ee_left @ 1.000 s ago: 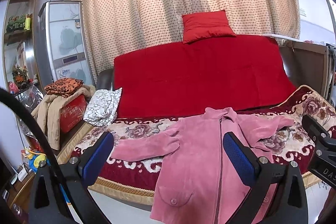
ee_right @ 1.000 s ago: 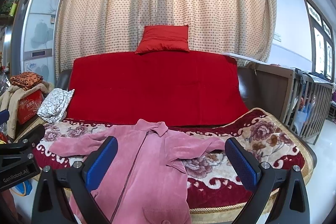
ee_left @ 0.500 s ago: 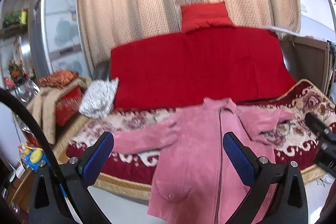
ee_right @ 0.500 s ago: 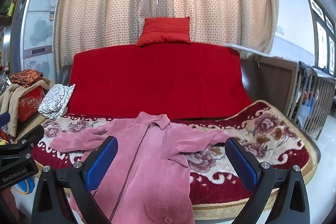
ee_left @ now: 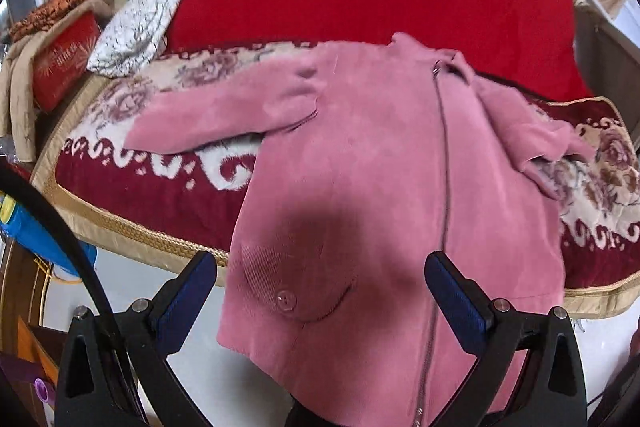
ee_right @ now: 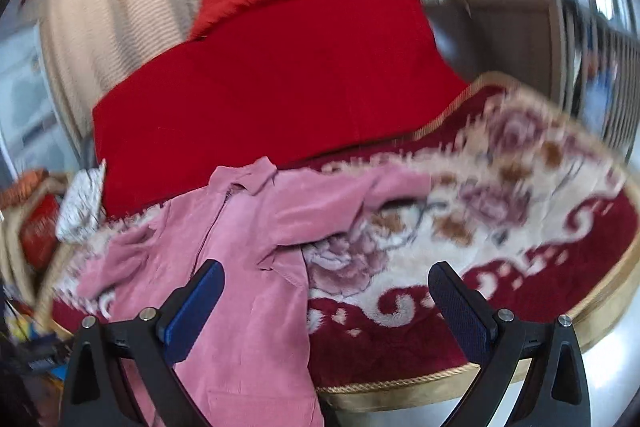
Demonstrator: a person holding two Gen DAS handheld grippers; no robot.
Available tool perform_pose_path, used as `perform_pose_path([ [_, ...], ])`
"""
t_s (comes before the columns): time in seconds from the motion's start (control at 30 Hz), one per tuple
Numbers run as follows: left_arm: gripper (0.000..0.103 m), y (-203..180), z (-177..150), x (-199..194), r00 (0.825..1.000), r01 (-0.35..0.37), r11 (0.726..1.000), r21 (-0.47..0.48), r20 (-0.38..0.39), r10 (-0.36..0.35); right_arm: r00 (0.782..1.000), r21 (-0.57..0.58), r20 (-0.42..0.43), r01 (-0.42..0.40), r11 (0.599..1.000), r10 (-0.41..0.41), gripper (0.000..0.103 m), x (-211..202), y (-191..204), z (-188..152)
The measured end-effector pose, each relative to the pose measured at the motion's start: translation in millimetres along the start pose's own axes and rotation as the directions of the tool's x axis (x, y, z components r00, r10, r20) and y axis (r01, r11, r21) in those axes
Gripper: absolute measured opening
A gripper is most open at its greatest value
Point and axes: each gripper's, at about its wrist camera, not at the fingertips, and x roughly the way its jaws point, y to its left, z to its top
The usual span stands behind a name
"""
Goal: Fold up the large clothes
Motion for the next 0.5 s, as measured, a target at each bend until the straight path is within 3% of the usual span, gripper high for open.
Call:
perform_pose_path([
  [0.1, 0.103, 1.4, 6.6, 11.6, 1.000, 0.000, 1.000, -0.013, -0.019, 0.000, 0.992, 0.154, -0.069, -0.093, 0.984, 0.105, 0.103, 38.7, -41.2, 7.4],
  [0.23, 0.103, 6.9, 22.2, 25.7, 0.999, -0.016, 0.999, -0.027, -0.031, 0.016, 0.969, 0.337, -0.107, -0.176, 0.925, 0.223, 0.103, 94.2, -77.0, 18.6],
  [0.33, 0.103, 10.6, 35.7, 35.0, 0.999, -0.031, 0.999, -0.040, -0.026, 0.030, 0.948, 0.458, -0.086, -0.236, 0.857, 0.307, 0.103, 132.8, -96.1, 29.8],
  [0.4, 0.103, 11.2, 44.1, 39.3, 0.999, -0.036, 0.998, -0.042, -0.018, 0.036, 0.932, 0.557, -0.077, -0.255, 0.790, 0.355, 0.103, 163.5, -107.4, 35.8],
  [0.5, 0.103, 11.7, 56.7, 42.5, 0.999, -0.040, 0.998, -0.044, 0.005, 0.040, 0.929, 0.631, -0.079, -0.234, 0.739, 0.361, 0.103, 200.3, -115.6, 42.7],
])
